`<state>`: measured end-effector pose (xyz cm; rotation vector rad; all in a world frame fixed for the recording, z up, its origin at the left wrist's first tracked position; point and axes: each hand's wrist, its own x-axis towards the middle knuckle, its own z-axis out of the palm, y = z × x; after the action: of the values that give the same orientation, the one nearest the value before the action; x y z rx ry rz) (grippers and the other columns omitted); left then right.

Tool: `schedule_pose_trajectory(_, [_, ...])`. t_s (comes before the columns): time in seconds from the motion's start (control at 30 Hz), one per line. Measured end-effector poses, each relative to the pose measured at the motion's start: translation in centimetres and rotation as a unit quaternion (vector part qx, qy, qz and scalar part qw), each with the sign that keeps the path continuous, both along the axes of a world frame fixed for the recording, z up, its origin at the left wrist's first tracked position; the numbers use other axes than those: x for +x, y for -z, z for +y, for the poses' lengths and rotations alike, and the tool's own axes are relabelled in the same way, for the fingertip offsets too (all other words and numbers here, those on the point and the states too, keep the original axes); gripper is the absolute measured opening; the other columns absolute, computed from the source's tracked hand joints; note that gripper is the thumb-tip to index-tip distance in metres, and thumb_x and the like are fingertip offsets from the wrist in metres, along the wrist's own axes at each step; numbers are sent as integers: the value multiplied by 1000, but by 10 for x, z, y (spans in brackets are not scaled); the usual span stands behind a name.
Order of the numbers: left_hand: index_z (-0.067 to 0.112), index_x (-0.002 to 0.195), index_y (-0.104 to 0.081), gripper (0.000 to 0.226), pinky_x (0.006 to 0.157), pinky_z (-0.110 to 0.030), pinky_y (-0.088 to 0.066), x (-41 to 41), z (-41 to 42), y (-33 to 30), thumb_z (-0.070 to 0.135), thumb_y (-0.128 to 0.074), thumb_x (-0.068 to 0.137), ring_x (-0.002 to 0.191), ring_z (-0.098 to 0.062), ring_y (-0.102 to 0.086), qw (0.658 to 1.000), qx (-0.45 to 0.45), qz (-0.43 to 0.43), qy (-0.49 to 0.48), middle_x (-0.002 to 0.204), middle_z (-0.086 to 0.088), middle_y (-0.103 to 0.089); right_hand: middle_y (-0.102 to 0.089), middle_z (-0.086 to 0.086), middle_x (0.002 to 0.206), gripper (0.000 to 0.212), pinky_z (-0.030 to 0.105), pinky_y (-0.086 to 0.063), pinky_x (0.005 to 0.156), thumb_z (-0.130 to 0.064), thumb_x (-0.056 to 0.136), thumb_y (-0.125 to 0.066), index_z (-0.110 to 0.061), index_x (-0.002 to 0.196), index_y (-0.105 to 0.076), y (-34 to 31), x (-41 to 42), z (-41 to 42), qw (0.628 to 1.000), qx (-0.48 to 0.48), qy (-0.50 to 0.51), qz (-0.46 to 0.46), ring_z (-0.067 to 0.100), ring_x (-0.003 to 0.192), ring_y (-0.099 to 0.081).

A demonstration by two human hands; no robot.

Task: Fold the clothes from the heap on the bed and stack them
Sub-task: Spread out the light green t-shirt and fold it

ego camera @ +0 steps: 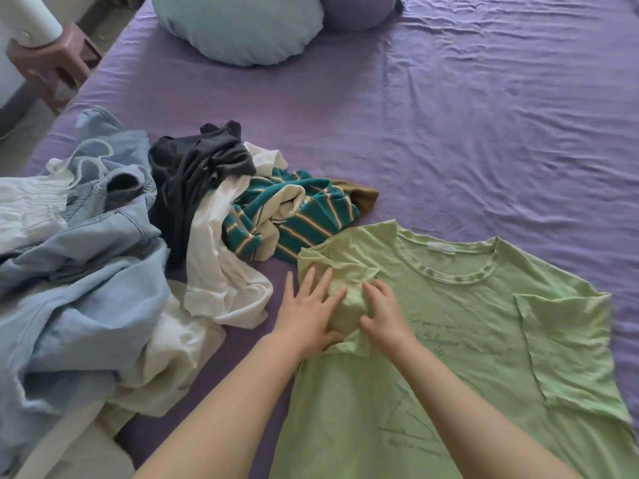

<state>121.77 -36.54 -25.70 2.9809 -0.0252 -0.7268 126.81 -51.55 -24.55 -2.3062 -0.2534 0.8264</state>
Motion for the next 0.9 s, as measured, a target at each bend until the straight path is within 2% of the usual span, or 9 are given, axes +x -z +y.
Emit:
schedule_pose_trajectory(0.07, [38, 149, 11, 106, 106, -63, 18, 12, 7, 2, 78, -51, 73, 143, -31, 26, 999, 28, 14, 11, 158, -6, 22, -12, 10, 156, 69, 17, -13, 109, 7, 84, -51, -6, 147, -27, 2, 2, -10, 1000, -3, 6, -14, 20, 144, -16])
schedule_pose_trajectory(0.13, [37, 148, 16, 119, 106, -66, 16, 20, 11, 2, 84, -53, 64, 143, -32, 26, 998, 38, 51, -18, 157, -10, 23, -8, 7, 158, 70, 20, -14, 111, 1, 85, -54, -9, 148, -25, 4, -3, -20, 1000, -6, 11, -17, 19, 145, -14])
schedule_pose_trajectory(0.27, [35, 148, 20, 125, 108, -68, 10, 20, 4, -3, 84, -56, 61, 143, -33, 24, 996, 54, 67, -36, 157, -12, 23, 0, 1, 159, 73, 30, -13, 115, -18, 86, -61, -25, 149, -24, 3, -37, -42, 998, -43, -9, -36, 18, 145, -8])
schedule_pose_trajectory(0.37, [31, 151, 11, 108, 108, -66, 10, 3, -13, -13, 74, -52, 76, 144, -35, 22, 993, 83, 40, -70, 159, -11, 17, 8, -4, 159, 68, 41, -10, 117, -23, 89, -55, -32, 148, -21, -2, -72, -62, 986, -124, -88, -70, 18, 146, 0])
schedule_pose_trajectory(0.47, [26, 153, 1, 72, 107, -65, 15, -35, -46, -21, 32, -44, 97, 144, -36, 20, 994, 103, -12, -44, 159, -11, 14, 9, -1, 159, 65, 39, -6, 117, -21, 92, -47, -33, 149, -18, -8, -107, -87, 975, -172, -114, -85, 18, 146, 6])
schedule_pose_trajectory(0.53, [25, 153, 1, 69, 103, -64, 22, -74, -73, -19, 17, -39, 96, 143, -36, 22, 996, 85, -20, -1, 159, -11, 16, 6, -1, 160, 63, 38, -5, 117, -21, 94, -45, -33, 149, -17, -12, -127, -104, 972, -185, -115, -86, 17, 146, 7])
schedule_pose_trajectory(0.7, [25, 153, -3, 65, 105, -61, 23, -165, -137, -13, 20, -36, 97, 145, -33, 20, 999, 31, 42, -2, 160, -9, 13, 5, 0, 159, 62, 35, -8, 117, -18, 92, -45, -32, 148, -20, -18, -172, -149, 965, -198, -146, -87, 18, 146, 7])
schedule_pose_trajectory(0.8, [25, 153, -6, 64, 111, -57, 15, -209, -171, -18, 18, -35, 97, 147, -29, 14, 998, 13, 52, -28, 160, -9, 11, 2, 1, 159, 61, 33, -11, 115, -22, 92, -45, -30, 148, -22, -24, -202, -183, 966, -194, -152, -83, 17, 146, 4])
schedule_pose_trajectory(0.9, [26, 151, -17, 58, 118, -45, 1, -245, -198, -30, 22, -36, 96, 148, -23, -1, 995, -30, 50, -82, 161, -8, 0, -7, -2, 159, 58, 30, -13, 115, -26, 94, -45, -29, 147, -24, -30, -236, -220, 969, -180, -148, -80, 14, 146, -2])
